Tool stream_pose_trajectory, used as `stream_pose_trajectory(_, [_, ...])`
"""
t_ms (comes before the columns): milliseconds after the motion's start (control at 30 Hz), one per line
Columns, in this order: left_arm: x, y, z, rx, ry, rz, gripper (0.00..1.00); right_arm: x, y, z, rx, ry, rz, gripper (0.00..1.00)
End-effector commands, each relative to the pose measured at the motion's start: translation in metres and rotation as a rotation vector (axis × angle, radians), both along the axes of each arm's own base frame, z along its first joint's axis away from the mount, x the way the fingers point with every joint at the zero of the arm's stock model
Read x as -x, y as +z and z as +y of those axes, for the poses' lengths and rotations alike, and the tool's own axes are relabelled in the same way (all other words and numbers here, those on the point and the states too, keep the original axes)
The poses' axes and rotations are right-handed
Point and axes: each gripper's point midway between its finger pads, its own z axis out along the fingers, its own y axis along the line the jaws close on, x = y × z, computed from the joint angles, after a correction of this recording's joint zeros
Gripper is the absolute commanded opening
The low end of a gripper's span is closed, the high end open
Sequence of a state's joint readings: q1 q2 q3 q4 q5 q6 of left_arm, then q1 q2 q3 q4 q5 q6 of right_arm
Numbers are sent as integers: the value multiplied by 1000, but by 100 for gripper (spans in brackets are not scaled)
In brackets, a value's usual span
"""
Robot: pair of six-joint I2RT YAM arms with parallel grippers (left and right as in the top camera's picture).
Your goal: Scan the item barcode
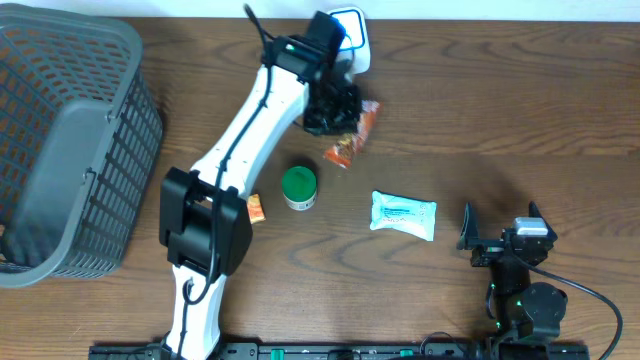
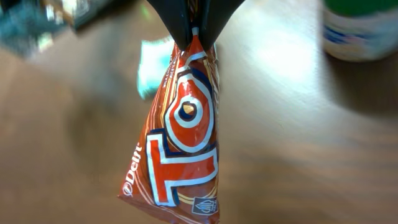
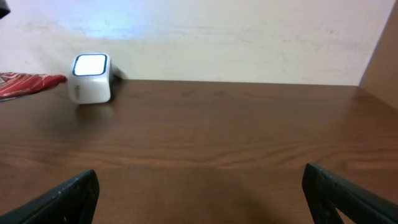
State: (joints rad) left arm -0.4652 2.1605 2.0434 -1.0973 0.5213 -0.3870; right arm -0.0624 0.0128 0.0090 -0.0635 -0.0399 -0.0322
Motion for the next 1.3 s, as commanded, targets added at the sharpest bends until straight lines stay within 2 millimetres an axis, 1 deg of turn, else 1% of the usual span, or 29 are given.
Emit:
stream_pose_trajectory(0, [36,20,-36,123,-229,-13,7,1,5,-17,4,-95,-24,99])
stream_pose_trajectory(67, [48,19,-45,119,-304,-32,7,2,1,-26,11,-148,-5,99])
stream_pose_trajectory(100, [53,19,-51,121,-343,-47,7,3,-2,-27,12,-152,5,99])
stream_pose_trajectory(200, [68,19,-69,129,-475,-109,7,2,-2,-27,11,-151,4,99])
stream_pose_trajectory(267, [72,14,-75,78,-513,-154,7,2,-2,-27,12,-152,4,99])
stream_pose_trajectory(333, [71,6,-77,4,-525,-199,7,2,3,-25,-13,-145,-19,99])
stream_pose_trajectory(400, [69,-3,-80,-80,-539,-252,7,1,9,-19,-160,-113,-50,99])
stream_pose_trajectory(433, [70,-5,-81,-99,-545,-265,7,1,10,-17,-204,-104,-55,99])
stream_pose_trajectory(467, [75,-10,-88,-122,-564,-287,7,1,14,-12,-305,-78,-57,99])
stream_pose_trajectory(567, [83,-14,-99,-115,-605,-307,7,6,21,-8,-419,-73,-23,99])
stream_pose_trajectory(633, [85,-14,-104,-109,-627,-323,7,14,22,-8,-465,-90,35,99])
stream_pose_trajectory(733, [85,-14,-110,-99,-637,-342,7,32,26,-7,-472,-119,134,99])
stream_pose_trajectory(800, [83,-14,-112,-94,-636,-350,7,49,32,-6,-473,-133,195,99])
stream_pose_trajectory(867, [82,-15,-113,-92,-635,-354,8,58,36,-5,-474,-137,221,99])
stream_pose_trajectory(933, [82,-16,-113,-91,-636,-351,7,65,46,-1,-478,-116,222,99])
stream_pose_trajectory(967, [83,-17,-114,-89,-637,-348,7,66,52,5,-484,-82,218,99])
stream_pose_trajectory(1000, [83,-19,-114,-87,-637,-347,7,66,55,14,-493,-31,220,99])
stream_pose_trajectory(1033, [83,-19,-115,-86,-637,-349,7,68,53,29,-510,54,250,99])
stream_pose_trajectory(1067, [83,-20,-116,-84,-636,-350,8,73,48,45,-529,136,297,99])
stream_pose_trajectory(1100, [82,-21,-117,-80,-636,-355,7,77,42,55,-545,186,339,99])
stream_pose_trajectory(1133, [82,-21,-119,-72,-637,-359,7,80,37,58,-553,200,366,99])
stream_pose_trajectory(1200, [82,-22,-121,-67,-640,-364,7,81,33,58,-557,194,384,99])
stream_pose_trajectory(1267, [86,-22,-124,-66,-648,-365,7,79,37,58,-569,196,366,99])
